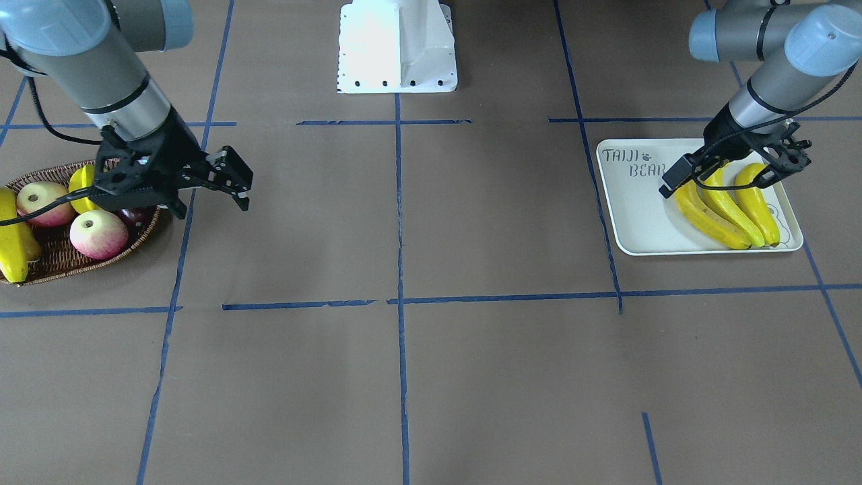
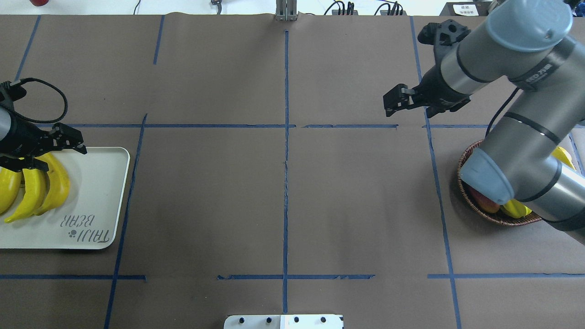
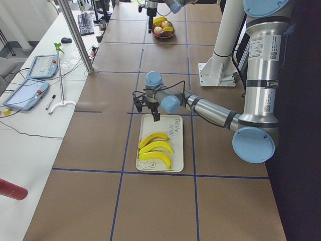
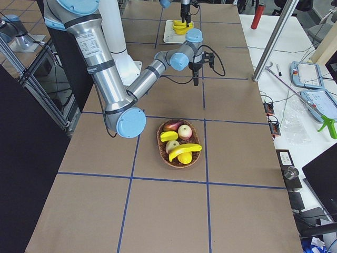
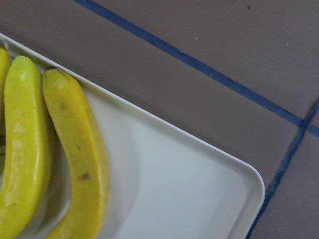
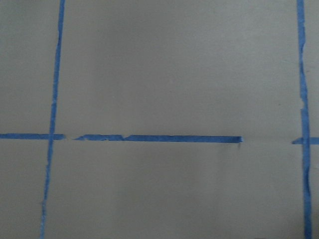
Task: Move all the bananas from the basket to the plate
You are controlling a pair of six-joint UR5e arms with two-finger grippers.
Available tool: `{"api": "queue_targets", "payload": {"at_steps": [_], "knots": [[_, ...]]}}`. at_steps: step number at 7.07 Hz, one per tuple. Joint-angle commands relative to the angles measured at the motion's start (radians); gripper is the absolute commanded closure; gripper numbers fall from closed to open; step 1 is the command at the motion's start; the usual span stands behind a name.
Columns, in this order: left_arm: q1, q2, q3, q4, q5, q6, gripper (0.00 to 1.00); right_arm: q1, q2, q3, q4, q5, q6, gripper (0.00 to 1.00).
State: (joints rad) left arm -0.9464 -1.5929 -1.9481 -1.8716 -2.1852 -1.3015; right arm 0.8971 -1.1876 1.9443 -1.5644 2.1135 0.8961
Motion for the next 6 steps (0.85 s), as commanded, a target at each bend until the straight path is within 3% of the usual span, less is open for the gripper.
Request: {"api": "queue_targets", "payload": {"at_steps": [1,5,6], "knots": [[0.006,-0.120,-0.074,0.133,-0.001,0.016,0.00,0.089,-0.111,0.092,-0.132,0.026,-0.274,0.00],[0.087,-0.238,-0.046,0.130,0.002,-0.009,0.00,0.327,-0.415,0.087,-0.124,0.118,-0.821,0.00],[0.093,-0.245,-0.038,0.130,0.002,-0.005,0.00,0.333,-0.455,0.085,-0.121,0.115,-0.844,0.00]]}}
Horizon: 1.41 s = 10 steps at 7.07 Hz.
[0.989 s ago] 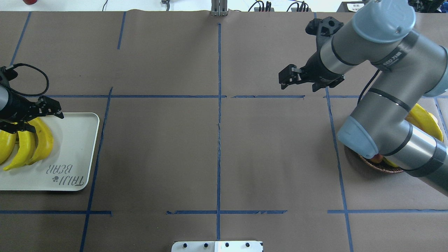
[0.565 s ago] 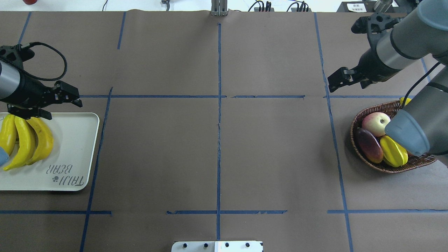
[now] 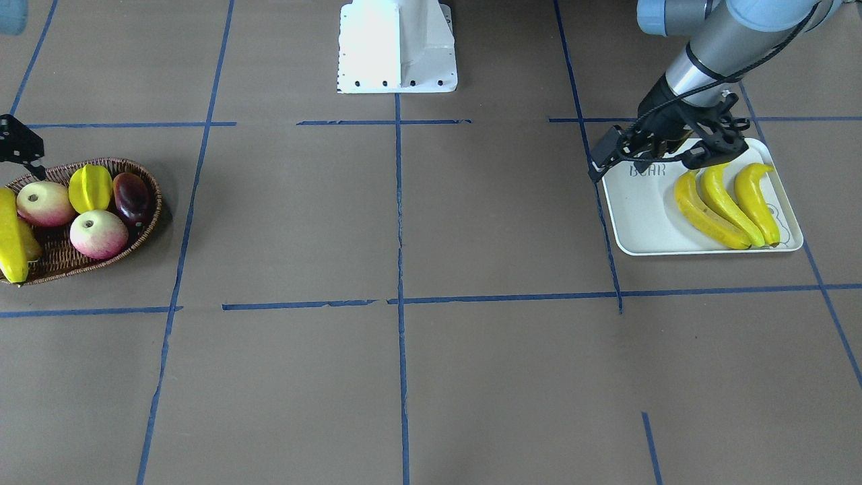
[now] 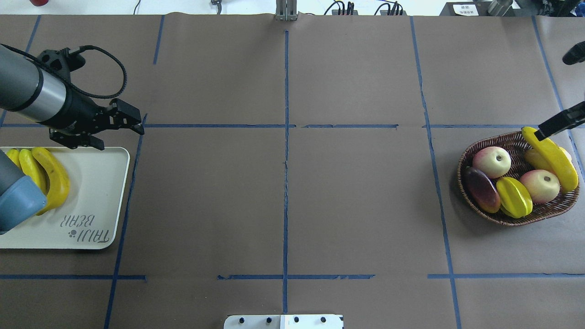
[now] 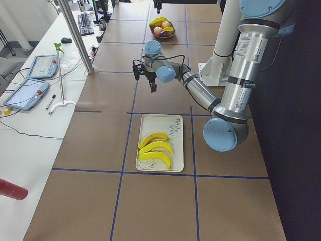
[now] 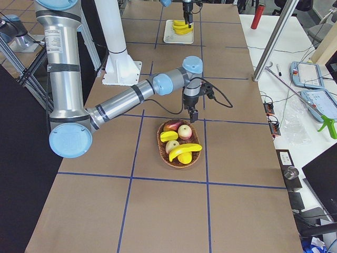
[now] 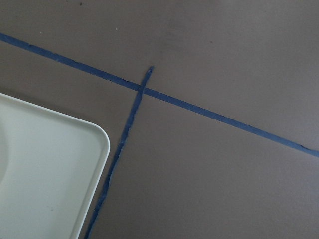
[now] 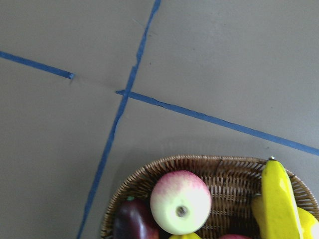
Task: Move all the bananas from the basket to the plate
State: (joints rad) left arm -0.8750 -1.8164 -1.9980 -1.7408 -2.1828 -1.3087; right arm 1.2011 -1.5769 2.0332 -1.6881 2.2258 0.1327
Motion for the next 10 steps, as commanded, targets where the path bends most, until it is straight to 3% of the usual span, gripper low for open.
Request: {"api": "queue_targets", "payload": {"at_steps": [1,2,3,7,10], "knots": [[0.022,-0.020,0.011,0.000,0.001,0.003,0.00,0.028,-0.069,-0.045,0.061,-0.038,-0.074,0.00],[0.024,-0.020,0.011,0.000,0.001,0.005,0.00,0.023,-0.068,-0.133,0.176,-0.114,-0.070,0.00],[0.024,-0.020,0.011,0.000,0.001,0.005,0.00,-0.004,-0.063,-0.184,0.245,-0.121,-0.071,0.00],[0.024,-0.020,0.011,0.000,0.001,0.003,0.00,-0.110,-0.060,-0.201,0.248,-0.267,-0.065,0.00],[0.024,-0.020,0.011,0.000,0.003,0.003,0.00,-0.158,-0.043,-0.226,0.248,-0.293,-0.062,0.01]]}}
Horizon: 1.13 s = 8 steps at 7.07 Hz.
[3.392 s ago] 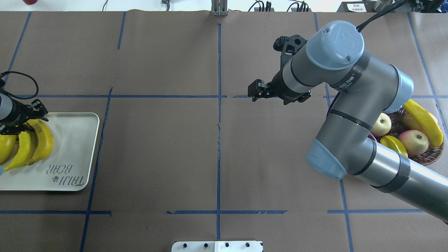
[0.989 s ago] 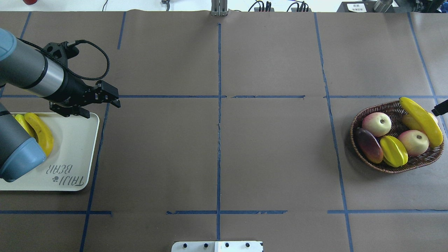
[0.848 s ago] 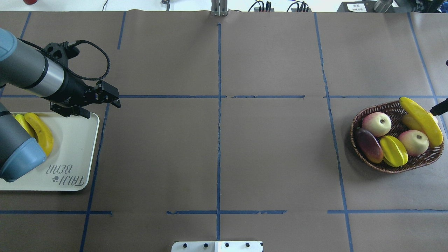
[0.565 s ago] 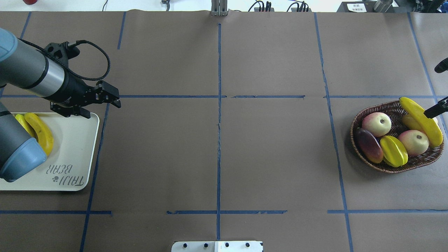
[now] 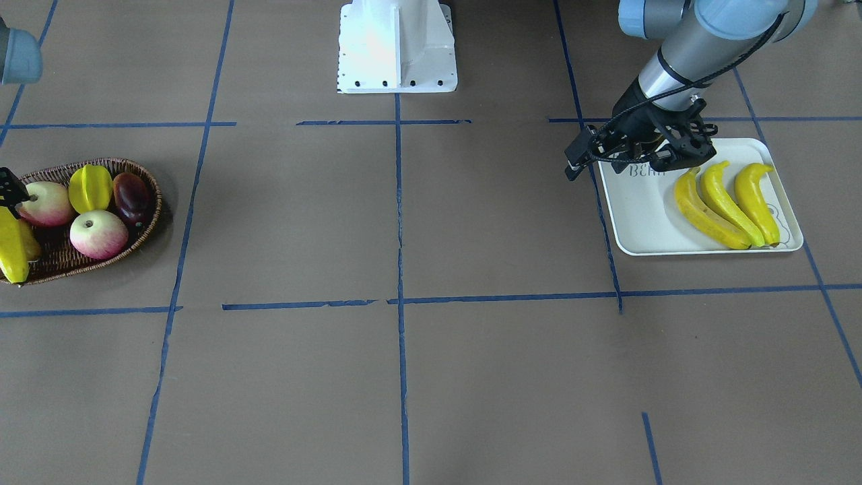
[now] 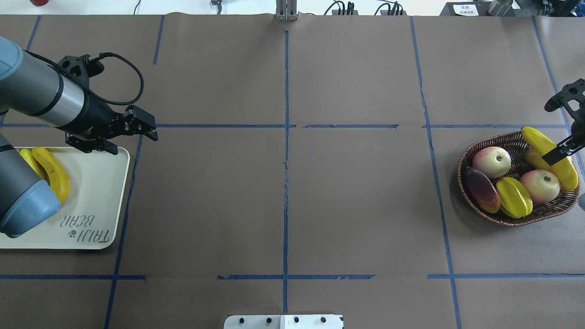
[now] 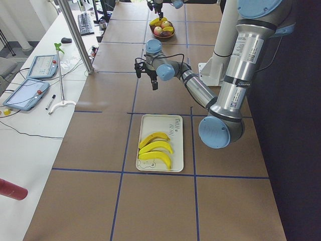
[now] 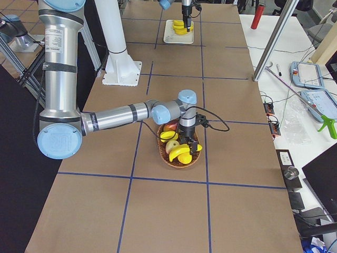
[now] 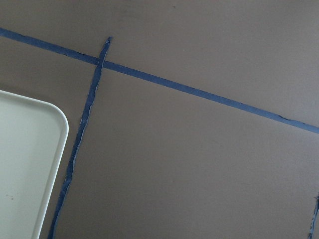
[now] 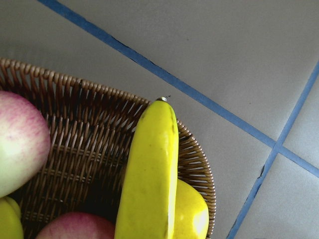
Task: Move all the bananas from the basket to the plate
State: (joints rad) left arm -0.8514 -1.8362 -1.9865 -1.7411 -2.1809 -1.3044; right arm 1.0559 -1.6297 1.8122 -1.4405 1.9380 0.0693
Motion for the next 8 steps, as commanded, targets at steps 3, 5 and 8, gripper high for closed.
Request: {"api": "queue_targets", "payload": {"at_steps": [3,5,8], "knots": [[0.008,0.000,0.000,0.000,0.001,0.001,0.00,-0.037,0.010,-0.016,-0.001,-0.007,0.000,0.10],[0.008,0.000,0.000,0.000,0.001,0.001,0.00,-0.039,0.010,-0.025,-0.003,-0.020,-0.002,0.35],[0.008,0.000,0.000,0.000,0.001,-0.003,0.00,-0.039,0.011,-0.024,-0.003,-0.021,-0.011,0.77]]}}
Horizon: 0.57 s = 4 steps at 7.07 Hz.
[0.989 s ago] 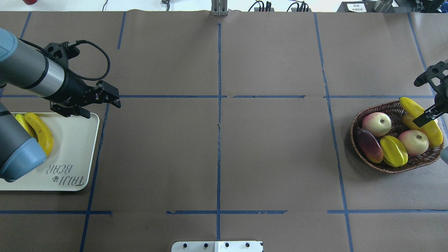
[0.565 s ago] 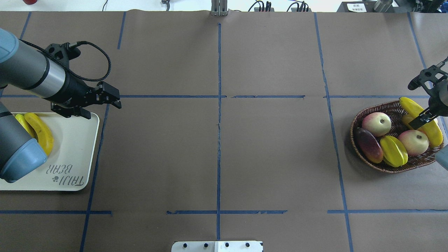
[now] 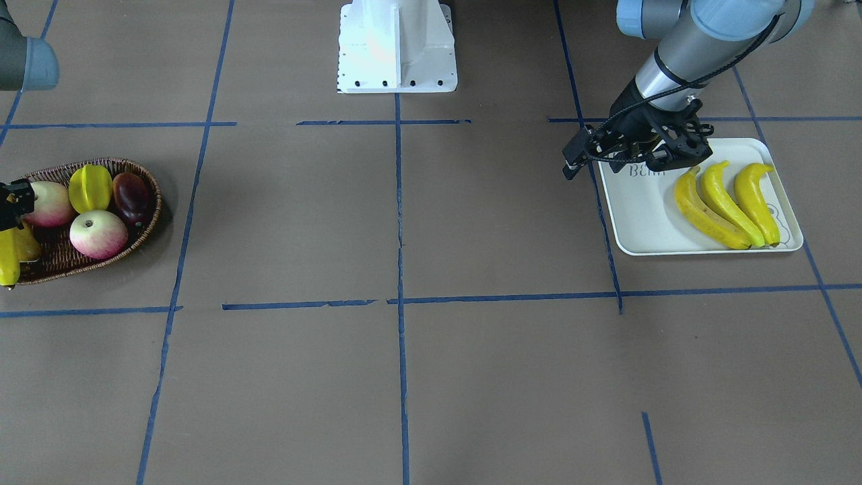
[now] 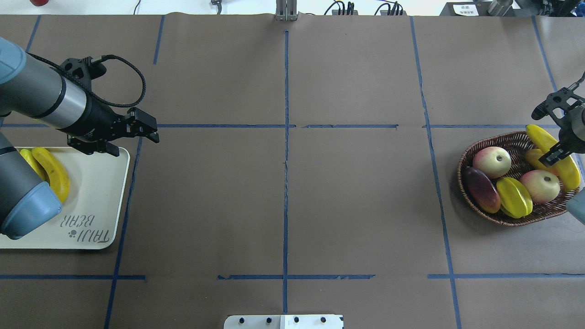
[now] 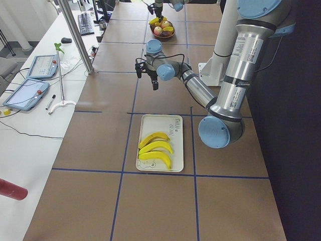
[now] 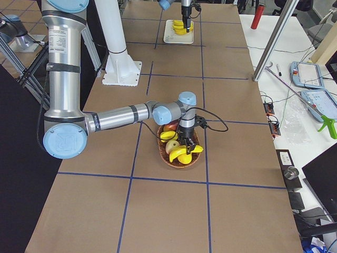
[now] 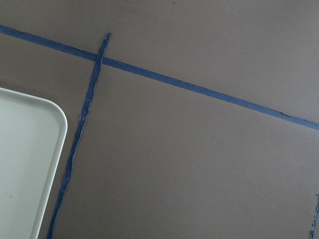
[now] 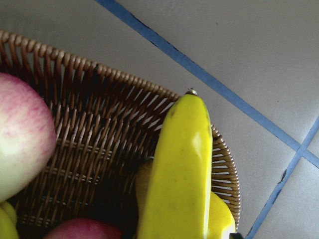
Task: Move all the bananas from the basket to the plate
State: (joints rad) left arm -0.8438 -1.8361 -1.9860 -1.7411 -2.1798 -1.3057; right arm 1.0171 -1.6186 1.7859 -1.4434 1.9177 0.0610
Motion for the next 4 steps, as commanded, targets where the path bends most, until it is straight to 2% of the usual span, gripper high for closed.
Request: {"api": "queue_targets", "payload": {"at_steps": [1,3,4], "knots": [[0.000,-0.002,-0.002,0.000,0.000,-0.001,0.00,0.003,0.002,0.012,0.000,0.006,-0.001,0.85],[0.000,-0.002,-0.002,0.000,0.000,0.000,0.00,0.041,0.002,0.094,-0.050,0.035,0.005,0.90],[0.000,-0.003,-0.001,-0.002,-0.002,0.002,0.00,0.066,0.009,0.124,-0.066,0.100,0.016,0.90]]}}
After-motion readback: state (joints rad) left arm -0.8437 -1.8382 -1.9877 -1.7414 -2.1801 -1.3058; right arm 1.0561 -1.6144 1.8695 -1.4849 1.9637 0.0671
